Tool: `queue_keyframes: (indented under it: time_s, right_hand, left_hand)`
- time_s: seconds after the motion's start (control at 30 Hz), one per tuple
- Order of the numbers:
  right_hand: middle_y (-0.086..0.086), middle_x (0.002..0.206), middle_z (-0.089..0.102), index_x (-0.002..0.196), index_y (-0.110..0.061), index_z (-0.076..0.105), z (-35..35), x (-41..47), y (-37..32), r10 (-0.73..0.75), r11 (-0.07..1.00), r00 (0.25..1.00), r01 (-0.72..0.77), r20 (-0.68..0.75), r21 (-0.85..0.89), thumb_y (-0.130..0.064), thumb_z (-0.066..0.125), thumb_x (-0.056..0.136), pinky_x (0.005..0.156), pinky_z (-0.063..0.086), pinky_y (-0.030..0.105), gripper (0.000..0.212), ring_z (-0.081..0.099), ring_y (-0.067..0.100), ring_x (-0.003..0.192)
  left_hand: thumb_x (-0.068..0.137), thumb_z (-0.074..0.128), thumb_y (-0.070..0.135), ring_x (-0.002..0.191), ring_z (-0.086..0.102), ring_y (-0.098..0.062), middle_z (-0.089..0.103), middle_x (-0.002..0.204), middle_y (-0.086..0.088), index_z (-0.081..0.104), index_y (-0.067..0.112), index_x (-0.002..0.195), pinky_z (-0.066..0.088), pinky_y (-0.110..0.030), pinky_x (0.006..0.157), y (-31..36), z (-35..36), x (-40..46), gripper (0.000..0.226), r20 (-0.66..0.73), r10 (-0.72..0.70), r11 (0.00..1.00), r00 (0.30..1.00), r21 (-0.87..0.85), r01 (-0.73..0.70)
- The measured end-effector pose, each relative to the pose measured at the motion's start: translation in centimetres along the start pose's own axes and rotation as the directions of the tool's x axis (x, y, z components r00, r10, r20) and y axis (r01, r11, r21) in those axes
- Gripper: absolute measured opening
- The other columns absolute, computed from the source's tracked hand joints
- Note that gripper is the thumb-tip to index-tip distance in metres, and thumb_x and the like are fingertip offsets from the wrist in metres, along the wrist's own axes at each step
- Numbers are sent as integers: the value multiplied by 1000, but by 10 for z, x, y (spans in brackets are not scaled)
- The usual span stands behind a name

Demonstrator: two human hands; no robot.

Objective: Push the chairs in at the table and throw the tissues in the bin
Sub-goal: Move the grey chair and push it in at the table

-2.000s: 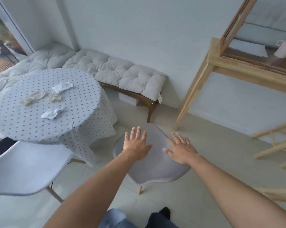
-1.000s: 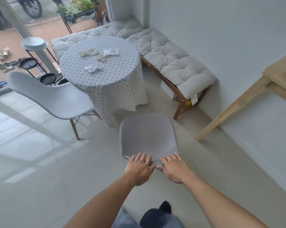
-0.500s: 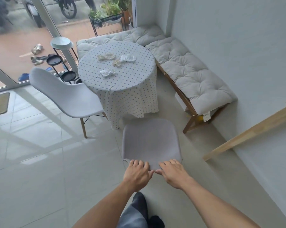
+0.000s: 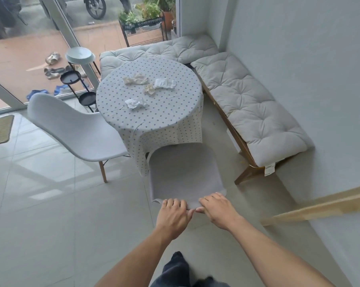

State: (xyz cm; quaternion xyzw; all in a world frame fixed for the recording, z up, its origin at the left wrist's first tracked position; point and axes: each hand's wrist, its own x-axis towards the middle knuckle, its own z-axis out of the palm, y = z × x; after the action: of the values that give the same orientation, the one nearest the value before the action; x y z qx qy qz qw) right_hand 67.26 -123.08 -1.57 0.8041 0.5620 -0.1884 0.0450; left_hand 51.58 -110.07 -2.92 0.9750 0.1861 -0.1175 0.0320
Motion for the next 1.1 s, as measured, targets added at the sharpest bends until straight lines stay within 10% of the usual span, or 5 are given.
queue_keyframes:
  time_s: [0.73,1.1]
  right_hand:
    - [8,114,67,104,-14,61,-75,132,104,-68,996,997,65,42,67,-55,49,101,95,43,41,43,57,33,115]
    - [12,166,29,156,-17,34,-105,159,110,-58,998,998,57,31,42,-67,39,99,123,23,45,76,19,31,154]
  left_hand:
    - [107,23,57,123,51,-37,62,128,-17,55,12,121,34,-50,111,1,-46,144,57,187,-353,902,917,-190,387]
    - [103,22,66,157,5,-33,13,171,-15,22,16,159,11,-54,126,-52,-61,142,74,216,-432,809,876,-337,482]
